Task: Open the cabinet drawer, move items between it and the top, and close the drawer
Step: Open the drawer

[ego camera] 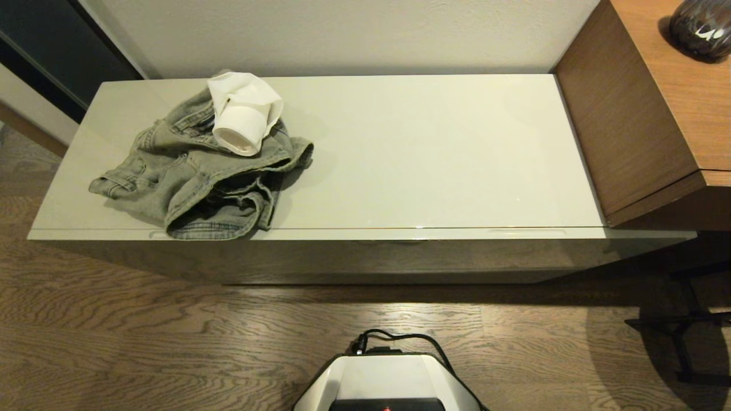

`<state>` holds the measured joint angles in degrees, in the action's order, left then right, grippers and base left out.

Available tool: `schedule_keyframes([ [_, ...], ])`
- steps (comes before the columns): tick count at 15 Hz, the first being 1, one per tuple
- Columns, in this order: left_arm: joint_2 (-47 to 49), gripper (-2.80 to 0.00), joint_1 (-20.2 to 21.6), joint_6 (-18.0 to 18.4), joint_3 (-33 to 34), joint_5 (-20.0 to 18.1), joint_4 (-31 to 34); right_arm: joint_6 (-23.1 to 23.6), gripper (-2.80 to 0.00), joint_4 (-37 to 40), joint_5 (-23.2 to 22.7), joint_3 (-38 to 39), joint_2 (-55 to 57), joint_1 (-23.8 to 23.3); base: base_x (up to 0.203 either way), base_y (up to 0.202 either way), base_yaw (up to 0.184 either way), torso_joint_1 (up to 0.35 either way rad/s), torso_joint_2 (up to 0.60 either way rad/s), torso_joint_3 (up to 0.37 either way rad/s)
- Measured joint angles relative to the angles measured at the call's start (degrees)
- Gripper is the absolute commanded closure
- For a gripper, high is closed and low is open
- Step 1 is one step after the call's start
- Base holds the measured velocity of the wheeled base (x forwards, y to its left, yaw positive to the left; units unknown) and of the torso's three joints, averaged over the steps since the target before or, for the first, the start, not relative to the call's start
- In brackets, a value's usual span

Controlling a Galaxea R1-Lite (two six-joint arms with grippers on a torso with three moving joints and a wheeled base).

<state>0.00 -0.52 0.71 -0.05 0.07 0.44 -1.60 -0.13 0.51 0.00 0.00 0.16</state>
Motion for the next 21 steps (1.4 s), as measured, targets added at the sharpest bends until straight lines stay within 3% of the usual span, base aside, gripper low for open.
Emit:
schedule_keyframes([
  [5,0.00,0.00,0.00,0.00,0.02,0.00,0.00,2.97,0.00,-0.05,-0.33,0.00,0.00,0.00,0.000,0.000,0.000,0.000,0.00,0.000],
  [11,0.00,0.00,0.00,0.00,0.02,0.00,0.00,0.94,0.00,1.23,-0.24,-1.25,0.00,0.00,0.000,0.000,0.000,0.000,0.00,0.000],
  [14,0.00,0.00,0.00,-0.02,0.02,0.01,-0.01,-0.60,0.00,8.83,-4.15,-14.27,0.00,0.00,0.000,0.000,0.000,0.000,0.00,0.000],
  [18,0.00,0.00,0.00,0.00,0.02,0.00,0.00,-7.17,0.00,28.86,-16.35,-37.92,0.00,0.00,0.000,0.000,0.000,0.000,0.00,0.000],
  [19,0.00,0.00,0.00,-0.02,0.02,0.00,0.01,-8.18,0.00,32.17,-18.91,-40.80,0.10,0.00,0.000,0.000,0.000,0.000,0.00,0.000],
  [21,0.00,0.00,0.00,0.00,0.02,0.00,0.00,-10.48,0.00,33.38,-19.74,-45.77,1.98,0.00,0.000,0.000,0.000,0.000,0.00,0.000],
])
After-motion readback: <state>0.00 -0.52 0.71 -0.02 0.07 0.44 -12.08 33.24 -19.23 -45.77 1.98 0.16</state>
